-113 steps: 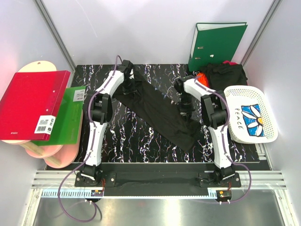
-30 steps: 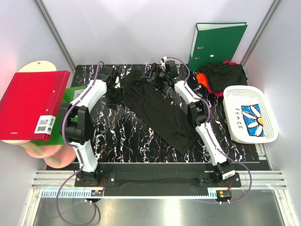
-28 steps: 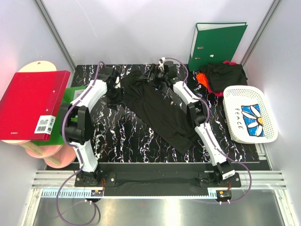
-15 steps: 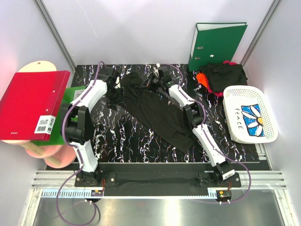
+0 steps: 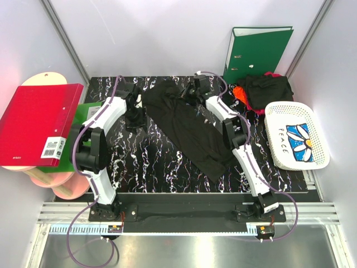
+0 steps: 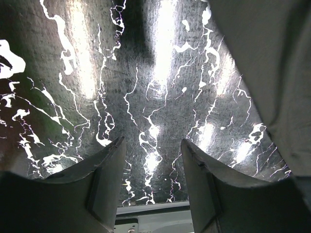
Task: Fold and stack the t-shirts
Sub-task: Rotate the tshirt 90 degrees
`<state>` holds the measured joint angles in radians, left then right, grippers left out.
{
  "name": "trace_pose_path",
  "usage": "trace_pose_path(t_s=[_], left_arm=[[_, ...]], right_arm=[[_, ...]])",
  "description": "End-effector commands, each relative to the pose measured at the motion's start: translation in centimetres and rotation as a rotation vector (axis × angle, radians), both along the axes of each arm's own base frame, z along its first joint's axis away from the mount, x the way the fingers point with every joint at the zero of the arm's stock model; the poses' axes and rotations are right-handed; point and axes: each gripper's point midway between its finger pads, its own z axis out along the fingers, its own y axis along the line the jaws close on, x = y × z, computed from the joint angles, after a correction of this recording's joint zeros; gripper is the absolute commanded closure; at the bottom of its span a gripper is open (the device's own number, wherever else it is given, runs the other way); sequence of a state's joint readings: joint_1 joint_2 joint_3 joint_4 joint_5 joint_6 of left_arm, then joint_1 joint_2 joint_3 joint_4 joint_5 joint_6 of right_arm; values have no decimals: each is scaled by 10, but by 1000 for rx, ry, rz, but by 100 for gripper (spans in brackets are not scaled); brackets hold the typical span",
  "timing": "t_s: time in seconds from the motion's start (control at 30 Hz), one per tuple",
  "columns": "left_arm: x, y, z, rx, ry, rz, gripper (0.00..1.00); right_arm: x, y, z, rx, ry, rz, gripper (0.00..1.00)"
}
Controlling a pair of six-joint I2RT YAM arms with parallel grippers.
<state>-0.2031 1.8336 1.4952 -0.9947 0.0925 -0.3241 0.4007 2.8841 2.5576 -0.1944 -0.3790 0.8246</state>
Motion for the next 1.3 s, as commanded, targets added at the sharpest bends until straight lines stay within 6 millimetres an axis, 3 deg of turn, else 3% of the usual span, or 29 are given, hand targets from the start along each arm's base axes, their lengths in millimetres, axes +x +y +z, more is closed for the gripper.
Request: trace_pose_path(t_s=[0.0, 0.17, 0.23, 0.33, 0.37, 0.4, 0.43, 0.5, 0.53, 0.57, 0.6, 0.67, 0.7, 0.77, 0.8, 0.87, 0.9, 0.93, 1.13, 1.27], left_arm=[[3, 2, 16, 10, -67, -22, 46], [5, -4, 18, -25, -66, -25, 45], [7, -17, 21, -90, -74, -30, 42], [9, -42, 23, -189, -81, -44, 29], [8, -50, 20, -211, -73, -48, 19], [7, -57, 19, -236, -62, -40, 13], [7, -75, 19, -287, -66, -70, 6], [7, -97, 15, -355, -53, -76, 1], [0, -116, 18, -427, -31, -108, 1], [-3, -127, 16, -467, -16, -109, 1], [-5, -143, 15, -541, -3, -92, 1], [-16, -163, 9, -589, 28, -90, 1], [-18, -173, 4, -626, 38, -60, 1], [-33, -193, -1, -659, 72, -65, 1], [-38, -201, -7, -678, 90, -43, 1], [-56, -217, -15, -667, 130, -55, 2], [-63, -222, -18, -658, 149, -47, 3], [-75, -231, -22, -640, 159, -67, 6], [-118, -255, -40, -608, 260, -115, 11], [-138, -261, -53, -574, 312, -112, 18]], right_arm=[[42, -78, 18, -123, -47, -214, 100], [58, -133, 21, -162, -40, -301, 100], [55, -146, 17, -192, -21, -308, 100], [50, -165, 16, -216, 6, -317, 100], [47, -166, 17, -222, 2, -295, 98], [44, -166, 18, -218, 3, -269, 89], [39, -159, 30, -190, -7, -212, 67], [31, -155, 43, -195, -21, -162, 48], [24, -155, 63, -191, -39, -148, 36], [19, -157, 75, -207, -60, -142, 33], [15, -160, 116, -203, -120, -150, 29], [3, -170, 132, -249, -143, -162, 25], [-5, -174, 174, -250, -211, -173, 24], [-19, -183, 188, -293, -239, -184, 24], [-29, -188, 224, -295, -297, -201, 24], [-44, -200, 231, -337, -307, -226, 24], [-55, -205, 257, -338, -348, -246, 22], [-62, -212, 253, -364, -338, -263, 21], [-98, -240, 290, -412, -400, -332, 19], [-115, -259, 307, -439, -429, -384, 17]])
